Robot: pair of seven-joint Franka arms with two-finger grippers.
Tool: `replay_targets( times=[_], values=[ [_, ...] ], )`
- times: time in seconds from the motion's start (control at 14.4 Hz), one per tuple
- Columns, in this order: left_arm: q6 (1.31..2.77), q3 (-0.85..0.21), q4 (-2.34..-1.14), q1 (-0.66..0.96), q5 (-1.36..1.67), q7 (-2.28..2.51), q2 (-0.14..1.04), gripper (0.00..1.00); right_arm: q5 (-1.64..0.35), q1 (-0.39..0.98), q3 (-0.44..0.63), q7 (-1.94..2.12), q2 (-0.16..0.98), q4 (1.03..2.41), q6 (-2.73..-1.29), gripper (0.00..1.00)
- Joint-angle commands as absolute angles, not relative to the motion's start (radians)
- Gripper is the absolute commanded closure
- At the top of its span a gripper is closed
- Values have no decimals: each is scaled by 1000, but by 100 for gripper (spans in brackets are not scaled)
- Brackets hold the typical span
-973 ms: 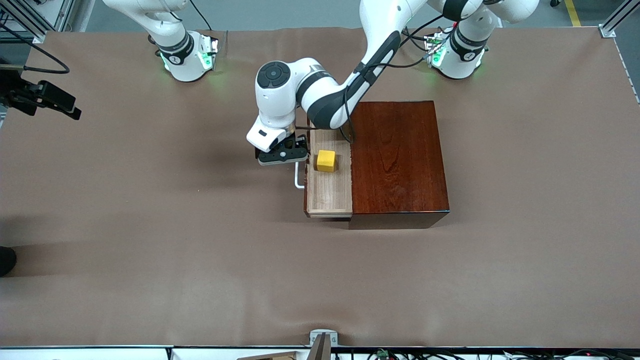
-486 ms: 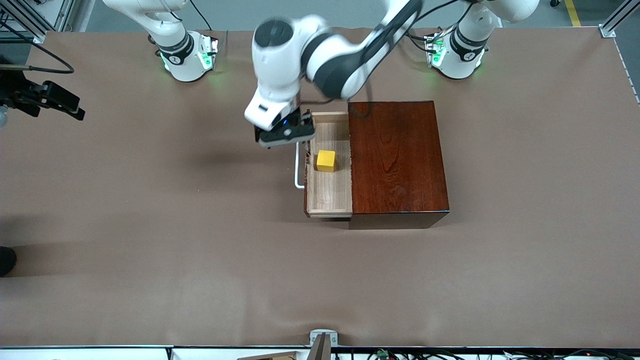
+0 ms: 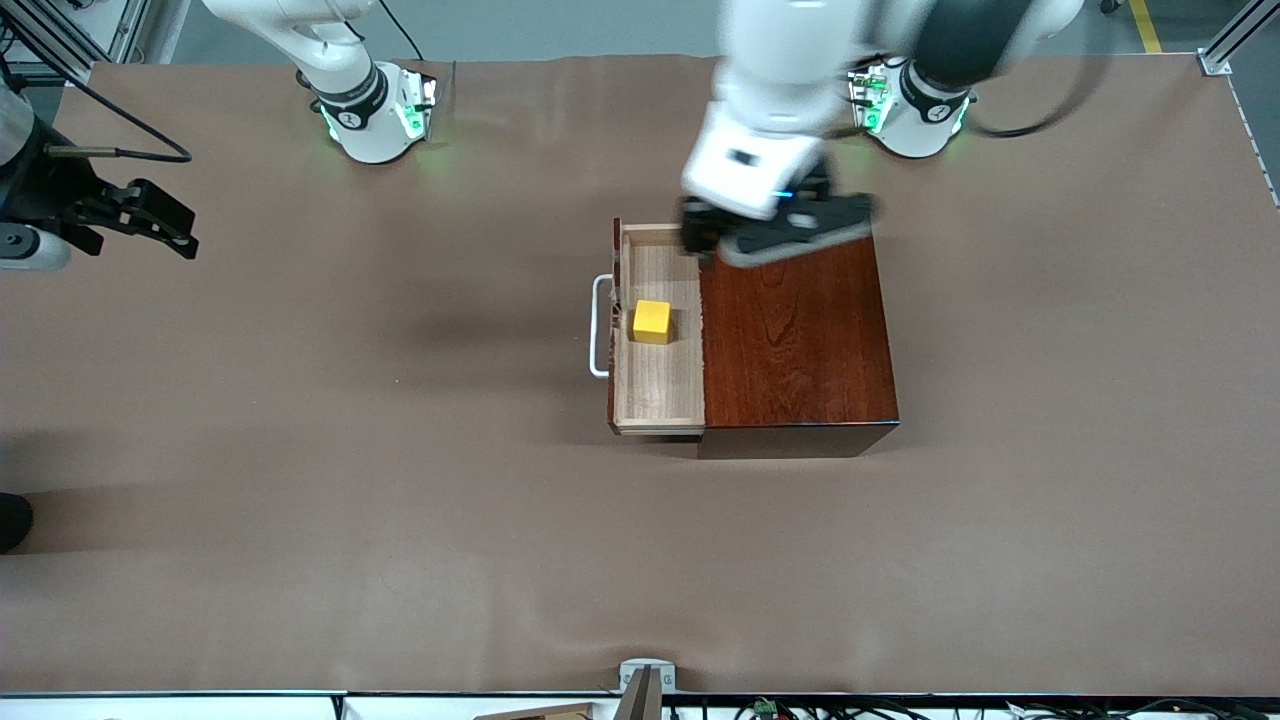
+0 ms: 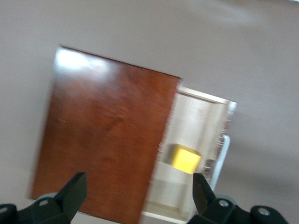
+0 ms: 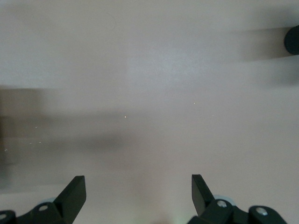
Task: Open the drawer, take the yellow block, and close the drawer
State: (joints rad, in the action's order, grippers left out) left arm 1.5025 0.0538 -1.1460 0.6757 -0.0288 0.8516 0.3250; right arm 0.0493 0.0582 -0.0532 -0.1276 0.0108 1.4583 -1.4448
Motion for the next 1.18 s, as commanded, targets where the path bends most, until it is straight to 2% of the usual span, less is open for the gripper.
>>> replay_targets(
  times=[0.0, 0.42, 0.76, 1.11],
  values=[
    [1463, 40, -1224, 548, -32, 659, 227, 0, 78, 92, -51, -140, 14, 1448, -1433, 0],
    [1488, 37, -1486, 244, -28, 246, 25, 0, 58, 66, -46, -143, 100, 1451, -1447, 0],
    [1643, 37, -1742, 95, -25, 121, -98, 0, 21, 89, -51, -358, 120, 1453, -1460, 0],
    [1643, 34, -1729, 64, -14, 106, -106, 0, -53, 184, -51, -650, 153, 1456, -1460, 0]
  ],
)
